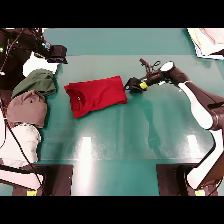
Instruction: Fold the shirts.
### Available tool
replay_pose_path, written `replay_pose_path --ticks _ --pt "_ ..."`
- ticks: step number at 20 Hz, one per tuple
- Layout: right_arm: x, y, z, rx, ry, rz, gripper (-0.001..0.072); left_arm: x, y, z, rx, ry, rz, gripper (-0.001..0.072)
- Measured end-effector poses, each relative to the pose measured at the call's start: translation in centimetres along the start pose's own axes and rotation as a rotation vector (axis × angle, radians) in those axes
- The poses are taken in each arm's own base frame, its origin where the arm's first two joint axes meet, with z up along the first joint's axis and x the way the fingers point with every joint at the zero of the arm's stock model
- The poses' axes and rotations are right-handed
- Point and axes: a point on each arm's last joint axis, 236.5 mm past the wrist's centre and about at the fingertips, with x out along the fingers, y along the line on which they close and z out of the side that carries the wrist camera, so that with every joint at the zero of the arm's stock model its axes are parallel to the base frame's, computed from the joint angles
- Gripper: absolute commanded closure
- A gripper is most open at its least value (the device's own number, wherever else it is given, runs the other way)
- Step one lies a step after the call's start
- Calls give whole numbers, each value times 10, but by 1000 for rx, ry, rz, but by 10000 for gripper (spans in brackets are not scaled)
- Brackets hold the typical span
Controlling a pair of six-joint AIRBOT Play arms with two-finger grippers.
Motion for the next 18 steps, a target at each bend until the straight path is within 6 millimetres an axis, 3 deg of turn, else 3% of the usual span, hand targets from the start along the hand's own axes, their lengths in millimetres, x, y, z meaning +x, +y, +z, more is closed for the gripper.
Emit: replay_pose_path --ticks 4,7,8,10,12,14,16,18 --pt "39 24 -3 -2 55 66 174 0 -1 -1 -1 5 -5 683" --pt "64 43 4 3 52 124 645 0 -3 -5 -1 21 -10 683" --pt "68 49 8 -9 43 135 697 0 -3 -7 -1 28 -11 683" --pt "71 63 16 -43 21 167 699 0 -3 -9 -1 40 -12 683" --pt "61 79 28 -81 -3 206 701 0 -3 -12 -1 49 -13 683" --pt "36 86 40 -122 -24 220 700 0 -3 -14 -1 61 -14 683" --pt "-6 88 53 -167 -63 199 701 -1 -4 -18 -1 75 -15 683" --pt "-58 68 65 -186 -115 109 700 -1 -4 -20 -1 86 -15 683"
